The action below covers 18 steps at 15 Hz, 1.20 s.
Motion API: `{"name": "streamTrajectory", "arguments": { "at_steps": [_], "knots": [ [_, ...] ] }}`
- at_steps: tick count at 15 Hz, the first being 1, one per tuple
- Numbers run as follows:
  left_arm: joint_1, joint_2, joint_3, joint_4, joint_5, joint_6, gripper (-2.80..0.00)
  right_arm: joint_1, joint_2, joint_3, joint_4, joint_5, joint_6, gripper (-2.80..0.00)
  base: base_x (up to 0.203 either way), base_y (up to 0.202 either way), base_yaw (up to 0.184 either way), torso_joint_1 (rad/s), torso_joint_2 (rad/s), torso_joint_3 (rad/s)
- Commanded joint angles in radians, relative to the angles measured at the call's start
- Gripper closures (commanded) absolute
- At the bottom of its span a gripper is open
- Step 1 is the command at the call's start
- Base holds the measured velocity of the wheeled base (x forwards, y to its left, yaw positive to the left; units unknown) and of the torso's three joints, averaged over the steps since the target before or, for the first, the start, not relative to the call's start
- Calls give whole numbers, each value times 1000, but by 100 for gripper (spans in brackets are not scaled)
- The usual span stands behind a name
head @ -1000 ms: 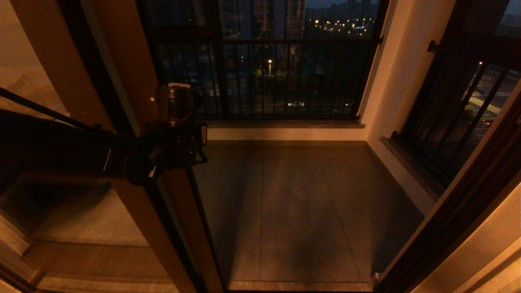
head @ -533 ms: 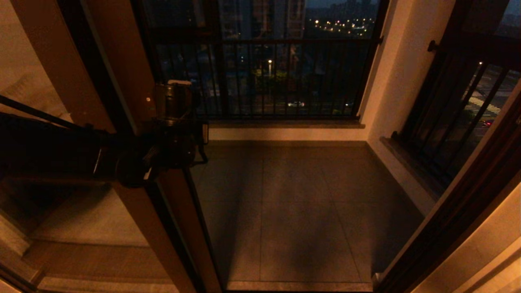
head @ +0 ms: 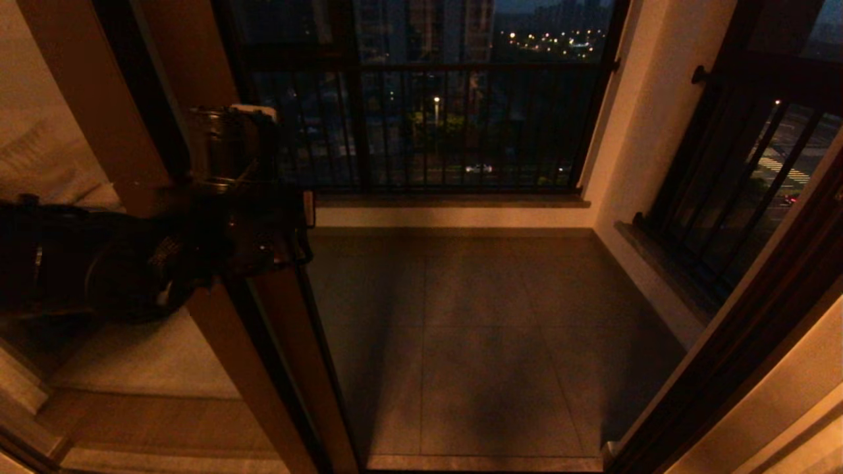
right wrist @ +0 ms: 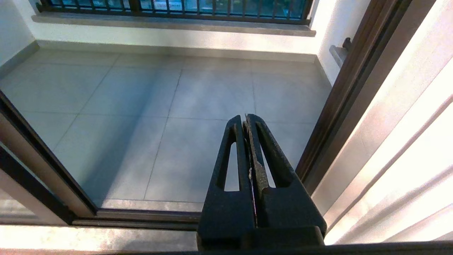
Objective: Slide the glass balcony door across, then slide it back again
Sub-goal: Open the slid door, then close the slid door
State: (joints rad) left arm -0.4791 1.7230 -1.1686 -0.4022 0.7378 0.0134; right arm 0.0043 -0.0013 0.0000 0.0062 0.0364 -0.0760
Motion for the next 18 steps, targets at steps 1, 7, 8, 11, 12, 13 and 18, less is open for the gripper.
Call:
{"name": "streamTrajectory", "arguments": {
  "at_steps": [1, 7, 8, 11, 12, 13, 18],
  "knots": [
    [-2, -147, 59, 43, 3, -1, 0, 0, 0, 3, 0, 0, -1, 0, 0, 0, 0, 0, 0, 0],
    [-1, -456, 153, 588, -203, -168, 0, 0, 0, 3, 0, 0, -1, 0, 0, 0, 0, 0, 0, 0],
    [0, -462, 124, 710, -284, -237, 0, 0, 0, 3, 0, 0, -1, 0, 0, 0, 0, 0, 0, 0],
    [6, -431, 57, 816, -415, -351, 0, 0, 0, 3, 0, 0, -1, 0, 0, 0, 0, 0, 0, 0],
    [11, -406, 53, 798, -411, -350, 0, 0, 0, 3, 0, 0, -1, 0, 0, 0, 0, 0, 0, 0],
    [19, -382, 53, 758, -403, -348, 0, 0, 0, 3, 0, 0, -1, 0, 0, 0, 0, 0, 0, 0],
    [20, -367, 37, 701, -347, -335, -280, 0, 0, 3, 0, 0, -1, 0, 0, 0, 0, 0, 0, 0]
  ]
}}
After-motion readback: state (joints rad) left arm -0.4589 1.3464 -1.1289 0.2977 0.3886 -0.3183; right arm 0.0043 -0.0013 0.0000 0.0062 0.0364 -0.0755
